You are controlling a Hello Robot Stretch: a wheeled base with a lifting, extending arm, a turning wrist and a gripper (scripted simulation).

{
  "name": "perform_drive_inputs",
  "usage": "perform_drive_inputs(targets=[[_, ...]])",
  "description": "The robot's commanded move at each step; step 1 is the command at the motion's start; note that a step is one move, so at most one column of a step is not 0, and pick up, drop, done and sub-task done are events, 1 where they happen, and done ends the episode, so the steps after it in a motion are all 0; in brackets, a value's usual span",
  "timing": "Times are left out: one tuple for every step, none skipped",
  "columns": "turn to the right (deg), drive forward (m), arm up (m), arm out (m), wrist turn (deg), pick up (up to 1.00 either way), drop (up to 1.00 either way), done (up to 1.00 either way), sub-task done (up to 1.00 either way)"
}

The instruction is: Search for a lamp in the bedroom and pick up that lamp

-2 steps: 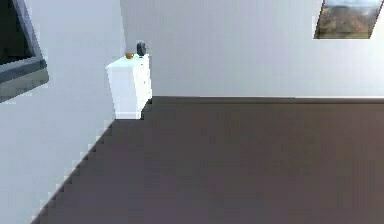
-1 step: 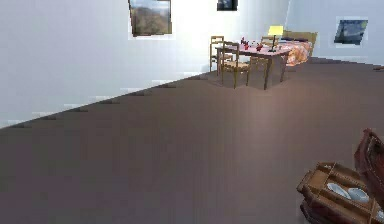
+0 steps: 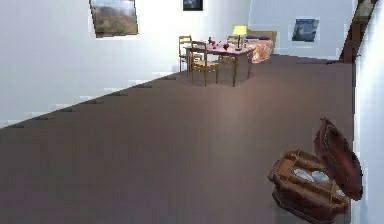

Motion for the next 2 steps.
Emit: perform_drive_inputs(targets=[[0.0, 1.00, 0.00, 0.00, 0.0, 0.00, 0.00, 0.00, 0.00], [3.0, 0.00, 0.00, 0.00, 0.0, 0.00, 0.00, 0.00, 0.00]])
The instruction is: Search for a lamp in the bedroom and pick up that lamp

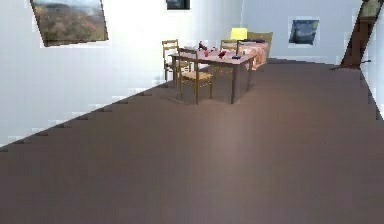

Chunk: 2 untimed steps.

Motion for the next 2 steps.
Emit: perform_drive_inputs(targets=[[0.0, 0.45, 0.00, 0.00, 0.0, 0.00, 0.00, 0.00, 0.00], [21.0, 0.00, 0.00, 0.00, 0.0, 0.00, 0.00, 0.00, 0.00]])
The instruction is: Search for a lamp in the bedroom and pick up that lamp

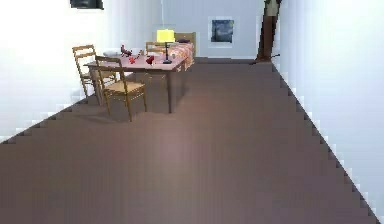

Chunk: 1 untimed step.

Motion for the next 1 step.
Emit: perform_drive_inputs(targets=[[0.0, 1.00, 0.00, 0.00, 0.0, 0.00, 0.00, 0.00, 0.00]])
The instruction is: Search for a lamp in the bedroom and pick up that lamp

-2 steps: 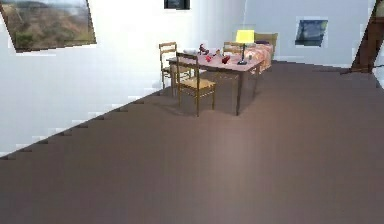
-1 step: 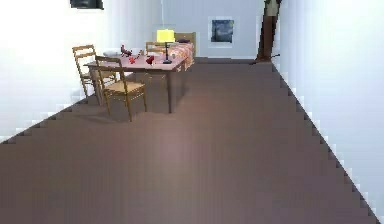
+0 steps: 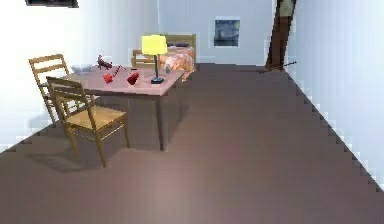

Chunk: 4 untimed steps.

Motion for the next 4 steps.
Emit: perform_drive_inputs(targets=[[0.0, 1.00, 0.00, 0.00, 0.0, 0.00, 0.00, 0.00, 0.00], [0.0, 0.40, 0.00, 0.00, 0.0, 0.00, 0.00, 0.00, 0.00], [-45.0, 0.00, 0.00, 0.00, 0.0, 0.00, 0.00, 0.00, 0.00], [-45.0, 0.00, 0.00, 0.00, 0.0, 0.00, 0.00, 0.00, 0.00]])
